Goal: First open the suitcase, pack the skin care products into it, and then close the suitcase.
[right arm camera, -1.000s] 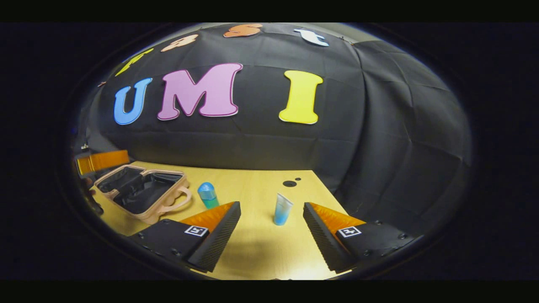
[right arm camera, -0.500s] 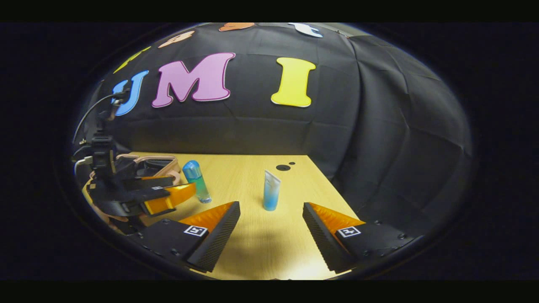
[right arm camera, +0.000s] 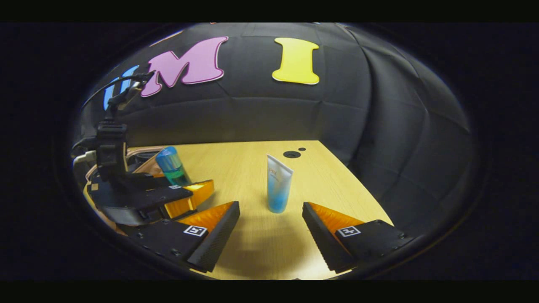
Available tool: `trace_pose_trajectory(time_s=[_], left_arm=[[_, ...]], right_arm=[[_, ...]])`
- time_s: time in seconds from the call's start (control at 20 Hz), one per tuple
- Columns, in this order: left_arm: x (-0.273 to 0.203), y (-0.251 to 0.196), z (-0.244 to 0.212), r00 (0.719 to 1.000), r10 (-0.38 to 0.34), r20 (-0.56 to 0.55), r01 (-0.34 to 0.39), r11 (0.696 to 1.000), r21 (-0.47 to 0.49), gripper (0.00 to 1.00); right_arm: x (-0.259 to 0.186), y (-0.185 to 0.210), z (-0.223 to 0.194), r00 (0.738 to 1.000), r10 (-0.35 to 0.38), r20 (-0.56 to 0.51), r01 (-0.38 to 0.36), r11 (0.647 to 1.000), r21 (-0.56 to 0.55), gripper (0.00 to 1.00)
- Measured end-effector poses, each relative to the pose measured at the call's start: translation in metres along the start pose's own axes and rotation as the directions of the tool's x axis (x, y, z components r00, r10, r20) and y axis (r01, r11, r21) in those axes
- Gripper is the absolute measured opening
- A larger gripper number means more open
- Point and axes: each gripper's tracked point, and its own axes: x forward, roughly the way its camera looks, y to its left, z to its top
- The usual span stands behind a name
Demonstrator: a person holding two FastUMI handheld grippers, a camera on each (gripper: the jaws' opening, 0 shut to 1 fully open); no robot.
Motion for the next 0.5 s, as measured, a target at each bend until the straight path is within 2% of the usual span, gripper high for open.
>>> trace_pose_trajectory(time_s=[0.15,0.3,0.35,0.4,0.5], left_arm=[[0.005,0.01,-0.002,1.0,0.017,-0.005,-0.017,1.0,-0.018,0.72],[0.003,0.015,-0.01,1.0,0.009,-0.026,-0.009,1.0,-0.012,0.48],[0.002,0.016,-0.01,1.0,0.003,-0.03,-0.003,1.0,-0.017,0.47],[0.0,0.018,-0.011,1.0,0.001,-0.028,-0.001,1.0,-0.023,0.42],[-0.004,0.021,-0.014,1.0,0.001,-0.026,-0.001,1.0,-0.011,0.45]], right_arm=[[0.02,0.002,-0.001,1.0,-0.01,-0.003,0.01,1.0,-0.003,0.96],[0.042,0.002,0.001,1.0,-0.024,0.006,0.024,1.0,0.002,0.96],[0.049,0.002,0.0,1.0,-0.03,0.002,0.03,1.0,0.003,0.96],[0.054,0.0,-0.002,0.999,-0.04,0.0,0.04,0.999,-0.009,0.96],[0.064,-0.005,0.001,0.997,-0.071,0.026,0.073,0.996,-0.044,0.96]])
